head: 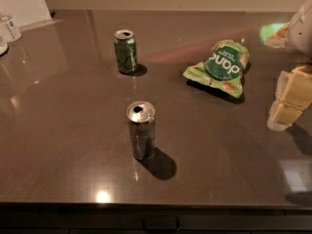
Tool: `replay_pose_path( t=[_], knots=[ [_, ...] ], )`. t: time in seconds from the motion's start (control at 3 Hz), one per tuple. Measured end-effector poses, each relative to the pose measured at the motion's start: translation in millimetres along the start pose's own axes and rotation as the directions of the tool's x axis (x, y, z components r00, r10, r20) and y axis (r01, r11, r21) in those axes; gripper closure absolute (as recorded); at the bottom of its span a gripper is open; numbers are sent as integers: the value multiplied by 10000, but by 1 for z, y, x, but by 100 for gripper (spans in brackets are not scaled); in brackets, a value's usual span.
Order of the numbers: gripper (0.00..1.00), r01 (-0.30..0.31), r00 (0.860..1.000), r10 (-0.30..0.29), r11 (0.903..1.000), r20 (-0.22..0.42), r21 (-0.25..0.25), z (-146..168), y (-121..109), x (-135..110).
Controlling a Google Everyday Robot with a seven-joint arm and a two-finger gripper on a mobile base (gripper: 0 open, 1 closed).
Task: Move redbull can near green rice chip bag
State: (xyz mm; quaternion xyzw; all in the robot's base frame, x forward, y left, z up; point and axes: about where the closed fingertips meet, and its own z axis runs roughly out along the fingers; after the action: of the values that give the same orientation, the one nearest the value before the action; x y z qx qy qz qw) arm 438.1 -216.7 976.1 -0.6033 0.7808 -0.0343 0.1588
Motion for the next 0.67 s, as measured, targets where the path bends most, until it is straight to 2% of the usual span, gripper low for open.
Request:
replay_pose_path(
  t=[0.33, 0.67],
  knots=[
    [0, 0, 10000, 0, 10000, 1, 2, 0, 0, 0],
    [0, 178, 9981, -177, 9998, 596, -2, -2, 7, -11]
  ],
)
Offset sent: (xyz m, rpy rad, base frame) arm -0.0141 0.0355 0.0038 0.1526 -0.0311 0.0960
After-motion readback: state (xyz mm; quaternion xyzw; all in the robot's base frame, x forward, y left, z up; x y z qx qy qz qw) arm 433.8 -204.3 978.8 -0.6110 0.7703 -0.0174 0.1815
